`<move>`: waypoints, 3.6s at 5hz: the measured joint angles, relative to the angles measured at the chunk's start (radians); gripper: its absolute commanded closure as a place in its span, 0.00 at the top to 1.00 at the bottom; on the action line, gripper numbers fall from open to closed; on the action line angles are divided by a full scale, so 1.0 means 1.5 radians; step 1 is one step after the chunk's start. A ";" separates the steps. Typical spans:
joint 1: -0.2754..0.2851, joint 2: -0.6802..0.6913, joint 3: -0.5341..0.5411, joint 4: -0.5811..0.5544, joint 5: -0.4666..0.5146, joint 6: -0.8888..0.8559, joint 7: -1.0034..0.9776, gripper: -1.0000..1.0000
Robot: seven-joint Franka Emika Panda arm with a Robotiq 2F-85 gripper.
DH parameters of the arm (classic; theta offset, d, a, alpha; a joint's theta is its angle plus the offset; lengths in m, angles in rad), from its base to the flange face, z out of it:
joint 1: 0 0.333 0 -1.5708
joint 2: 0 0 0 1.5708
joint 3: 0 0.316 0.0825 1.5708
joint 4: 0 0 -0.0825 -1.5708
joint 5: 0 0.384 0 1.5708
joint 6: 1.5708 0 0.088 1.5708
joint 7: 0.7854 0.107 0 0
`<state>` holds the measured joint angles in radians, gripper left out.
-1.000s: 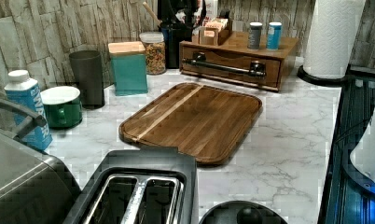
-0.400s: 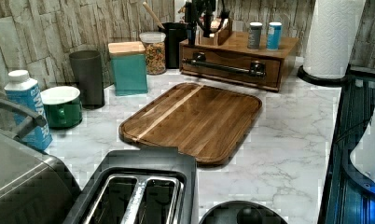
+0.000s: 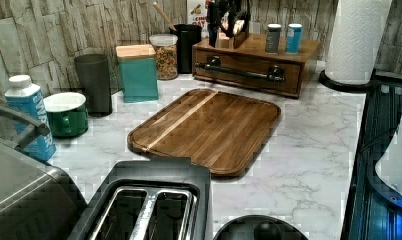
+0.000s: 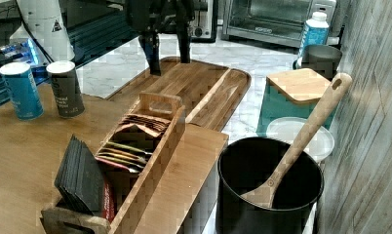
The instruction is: Open the drawer.
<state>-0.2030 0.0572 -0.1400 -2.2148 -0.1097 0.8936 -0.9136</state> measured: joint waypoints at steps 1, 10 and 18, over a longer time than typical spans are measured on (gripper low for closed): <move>-0.007 0.014 0.000 0.000 0.000 0.000 0.000 1.00; 0.007 0.163 -0.013 -0.021 -0.118 0.128 0.035 1.00; -0.025 0.124 0.097 -0.082 0.124 0.129 0.008 1.00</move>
<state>-0.2412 0.2434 0.0053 -2.3379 0.0756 1.0869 -0.9019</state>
